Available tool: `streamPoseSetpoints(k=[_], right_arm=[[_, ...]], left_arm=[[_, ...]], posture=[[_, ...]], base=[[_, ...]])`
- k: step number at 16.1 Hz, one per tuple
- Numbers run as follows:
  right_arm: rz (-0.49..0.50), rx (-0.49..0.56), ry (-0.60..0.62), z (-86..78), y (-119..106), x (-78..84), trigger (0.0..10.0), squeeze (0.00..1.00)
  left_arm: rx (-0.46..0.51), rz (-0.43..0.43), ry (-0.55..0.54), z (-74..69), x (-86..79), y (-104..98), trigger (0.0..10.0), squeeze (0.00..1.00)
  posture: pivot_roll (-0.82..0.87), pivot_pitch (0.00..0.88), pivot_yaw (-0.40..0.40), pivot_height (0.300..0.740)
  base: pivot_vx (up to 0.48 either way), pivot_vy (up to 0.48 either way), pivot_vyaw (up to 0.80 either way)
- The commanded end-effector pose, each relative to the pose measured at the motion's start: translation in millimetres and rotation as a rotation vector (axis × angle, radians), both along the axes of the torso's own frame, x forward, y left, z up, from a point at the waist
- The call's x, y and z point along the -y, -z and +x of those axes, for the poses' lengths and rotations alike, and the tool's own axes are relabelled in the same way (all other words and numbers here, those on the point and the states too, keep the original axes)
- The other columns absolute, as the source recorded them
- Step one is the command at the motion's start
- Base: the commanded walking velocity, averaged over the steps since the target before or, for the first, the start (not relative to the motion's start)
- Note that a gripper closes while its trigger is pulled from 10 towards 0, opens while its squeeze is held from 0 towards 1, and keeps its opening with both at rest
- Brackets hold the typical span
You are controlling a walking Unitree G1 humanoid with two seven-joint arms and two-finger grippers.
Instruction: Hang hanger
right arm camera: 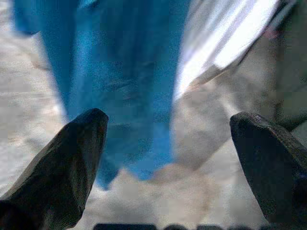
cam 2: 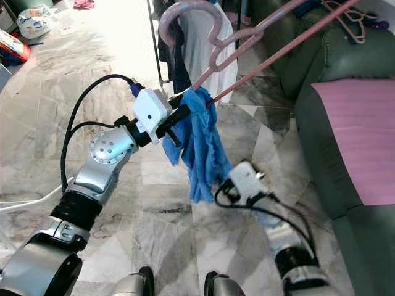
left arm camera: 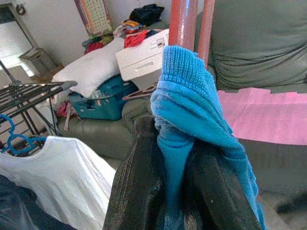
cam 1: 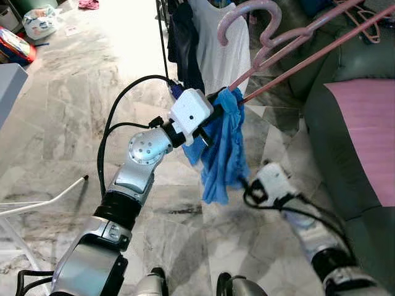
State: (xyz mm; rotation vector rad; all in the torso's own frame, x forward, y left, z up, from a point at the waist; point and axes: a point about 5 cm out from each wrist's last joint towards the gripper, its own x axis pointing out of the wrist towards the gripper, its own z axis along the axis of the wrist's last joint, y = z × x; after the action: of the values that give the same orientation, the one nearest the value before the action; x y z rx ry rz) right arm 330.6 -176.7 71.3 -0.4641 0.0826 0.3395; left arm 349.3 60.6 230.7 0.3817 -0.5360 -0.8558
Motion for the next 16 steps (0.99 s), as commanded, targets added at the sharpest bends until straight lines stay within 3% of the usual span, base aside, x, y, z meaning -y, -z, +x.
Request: streamPoseSetpoints(k=[1, 4, 7, 10, 12, 13, 14, 15, 16], right_arm=[[-0.002, -0.016, -0.006, -3.5, 5.7, -1.2, 10.0, 1.0], [0.029, -0.029, -0.024, -2.1, 6.6, -7.2, 10.0, 1.0], [0.094, -0.038, -0.127, -0.2, 3.1, -31.1, 10.0, 1.0], [0.102, -0.046, -0.181, -0.8, 3.4, -43.7, 10.0, 1.0], [0.114, -0.079, -0.185, 0.2, 6.2, -47.6, 10.0, 0.87], [0.113, -0.083, -0.19, 0.3, 6.5, -48.7, 3.0, 0.85], [0.153, -0.112, -0.215, 0.0, 7.5, -54.6, 0.0, 0.29], [0.153, -0.136, -0.222, -0.4, 10.1, -58.2, 0.0, 0.12], [0.145, -0.161, -0.199, -0.7, 14.2, -58.8, 0.0, 0.09]], left_arm=[[0.027, -0.007, 0.021, -4.3, 1.5, -5.3, 10.0, 0.0], [0.035, -0.021, 0.04, -6.6, 5.6, -10.6, 10.0, 0.0], [0.039, -0.022, 0.051, -8.2, 7.3, -12.4, 10.0, 0.0], [0.041, -0.022, 0.057, -9.8, 8.1, -14.0, 10.0, 0.0], [0.04, -0.023, 0.065, -11.6, 7.6, -15.5, 10.0, 0.0], [0.04, -0.024, 0.066, -12.0, 7.8, -15.9, 10.0, 0.0], [0.04, -0.031, 0.076, -13.3, 8.8, -17.4, 10.0, 0.0], [0.041, -0.037, 0.083, -14.2, 9.6, -19.2, 10.0, 0.0], [0.043, -0.042, 0.085, -14.8, 9.7, -21.5, 10.0, 0.0]], posture=[[0.06, 0.258, 0.024, 0.74], [0.06, 0.26, 0.023, 0.74], [0.07, 0.262, 0.022, 0.74], [0.07, 0.263, 0.022, 0.74], [0.07, 0.265, 0.021, 0.74], [0.07, 0.265, 0.021, 0.74], [0.07, 0.266, 0.02, 0.74], [0.08, 0.267, 0.019, 0.74], [0.08, 0.267, 0.018, 0.74]], base=[[0.0, 0.0, 0.0], [0.0, 0.0, 0.0], [0.0, 0.0, 0.0], [0.0, 0.0, 0.0], [0.0, 0.0, 0.0], [0.0, 0.0, 0.0], [0.0, 0.0, 0.0], [0.0, 0.0, 0.0], [0.0, 0.0, 0.0]])
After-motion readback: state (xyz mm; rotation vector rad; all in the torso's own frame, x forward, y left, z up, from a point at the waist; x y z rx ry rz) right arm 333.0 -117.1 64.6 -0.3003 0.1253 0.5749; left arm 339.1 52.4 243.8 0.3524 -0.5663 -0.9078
